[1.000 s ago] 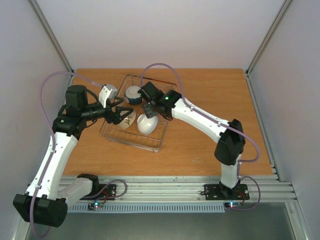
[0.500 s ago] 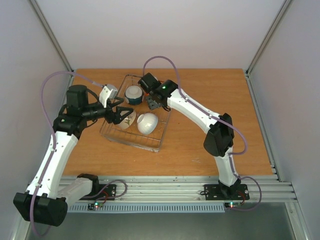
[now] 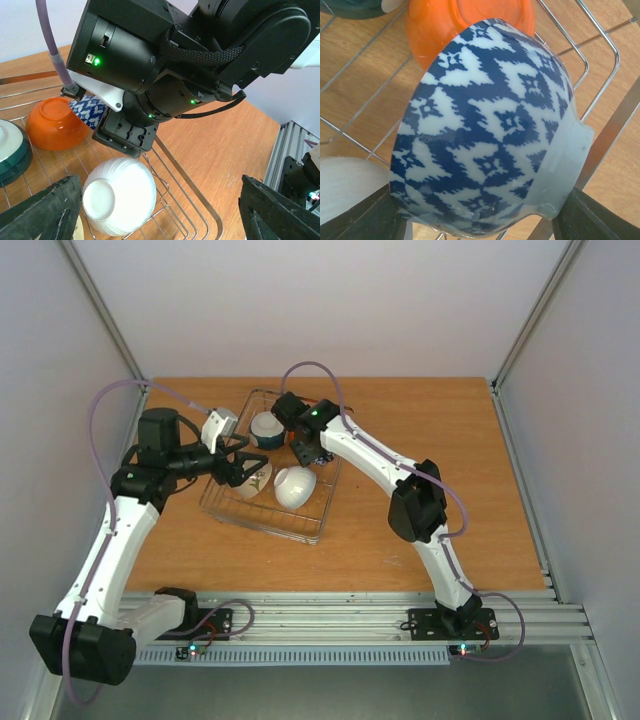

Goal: Load the bowls into the dish rack

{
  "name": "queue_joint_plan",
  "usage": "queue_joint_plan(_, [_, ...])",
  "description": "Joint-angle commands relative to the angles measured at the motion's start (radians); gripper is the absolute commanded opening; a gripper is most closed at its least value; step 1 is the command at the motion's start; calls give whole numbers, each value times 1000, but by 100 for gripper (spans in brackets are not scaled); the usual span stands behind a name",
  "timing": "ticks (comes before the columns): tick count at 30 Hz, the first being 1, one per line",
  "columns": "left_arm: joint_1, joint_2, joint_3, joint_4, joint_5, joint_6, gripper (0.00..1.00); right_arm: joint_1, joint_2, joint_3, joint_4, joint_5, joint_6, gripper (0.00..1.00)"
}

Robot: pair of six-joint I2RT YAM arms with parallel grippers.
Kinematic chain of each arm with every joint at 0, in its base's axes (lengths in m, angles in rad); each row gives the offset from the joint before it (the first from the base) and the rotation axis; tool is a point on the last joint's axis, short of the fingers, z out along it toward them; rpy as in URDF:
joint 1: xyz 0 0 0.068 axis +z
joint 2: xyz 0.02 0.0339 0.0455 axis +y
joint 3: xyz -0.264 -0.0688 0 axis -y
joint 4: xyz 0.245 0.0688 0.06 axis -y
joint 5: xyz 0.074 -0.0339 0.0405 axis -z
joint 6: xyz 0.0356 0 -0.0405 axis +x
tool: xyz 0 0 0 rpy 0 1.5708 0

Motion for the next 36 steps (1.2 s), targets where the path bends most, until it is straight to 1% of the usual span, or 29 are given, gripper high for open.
queue_joint_plan(1, [1, 12, -1, 22, 14, 12, 86, -4, 19, 52, -59, 38, -24, 1])
queue_joint_plan(11, [1, 8, 0, 21, 21, 6, 86, -4, 80, 99, -140, 99, -30, 1])
queue_joint_plan(19, [1, 3, 0, 21, 22, 7, 86, -4, 174, 223, -235, 116, -51, 1])
queue_joint_plan(29, [1, 9, 0, 22, 29, 9, 86, -4, 272, 326, -330, 168, -76, 1])
queue_joint_plan(36, [1, 12, 0, 23, 29, 8, 86, -3, 297, 338, -378, 184, -88, 1])
